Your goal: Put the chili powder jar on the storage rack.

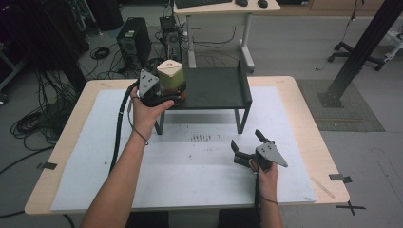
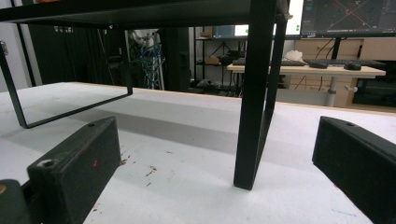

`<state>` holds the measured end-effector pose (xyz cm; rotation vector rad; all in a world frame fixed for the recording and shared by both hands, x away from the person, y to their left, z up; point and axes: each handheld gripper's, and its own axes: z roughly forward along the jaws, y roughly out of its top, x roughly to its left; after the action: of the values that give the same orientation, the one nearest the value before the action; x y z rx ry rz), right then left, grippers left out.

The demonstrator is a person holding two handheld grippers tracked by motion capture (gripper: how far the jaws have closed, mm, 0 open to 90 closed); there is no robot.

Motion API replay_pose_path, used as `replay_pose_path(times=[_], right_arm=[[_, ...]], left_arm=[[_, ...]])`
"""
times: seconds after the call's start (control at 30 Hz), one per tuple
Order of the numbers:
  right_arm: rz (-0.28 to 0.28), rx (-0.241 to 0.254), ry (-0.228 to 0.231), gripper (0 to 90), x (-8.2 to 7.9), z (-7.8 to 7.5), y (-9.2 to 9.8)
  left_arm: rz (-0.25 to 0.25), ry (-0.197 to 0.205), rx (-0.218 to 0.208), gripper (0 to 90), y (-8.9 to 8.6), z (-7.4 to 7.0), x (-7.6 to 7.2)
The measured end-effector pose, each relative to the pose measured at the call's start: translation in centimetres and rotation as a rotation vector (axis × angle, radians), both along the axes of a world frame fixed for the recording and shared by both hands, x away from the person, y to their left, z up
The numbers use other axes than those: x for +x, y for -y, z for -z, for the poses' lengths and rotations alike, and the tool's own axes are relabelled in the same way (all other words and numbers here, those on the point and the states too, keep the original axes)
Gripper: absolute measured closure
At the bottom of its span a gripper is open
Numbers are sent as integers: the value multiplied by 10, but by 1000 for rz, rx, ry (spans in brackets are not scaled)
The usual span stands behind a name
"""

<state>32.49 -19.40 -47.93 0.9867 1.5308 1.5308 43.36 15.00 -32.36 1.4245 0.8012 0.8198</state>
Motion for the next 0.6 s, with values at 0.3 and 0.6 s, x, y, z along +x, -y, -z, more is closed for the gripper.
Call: replay_pose_path(times=[0.3, 0.6], right_arm=[[1, 1, 0, 9, 0, 0, 0], [1, 1, 1, 8, 0, 0, 0]], left_arm=[[5, 1, 7, 2, -1, -2, -4], [-8, 9, 19, 2, -3, -9, -17]])
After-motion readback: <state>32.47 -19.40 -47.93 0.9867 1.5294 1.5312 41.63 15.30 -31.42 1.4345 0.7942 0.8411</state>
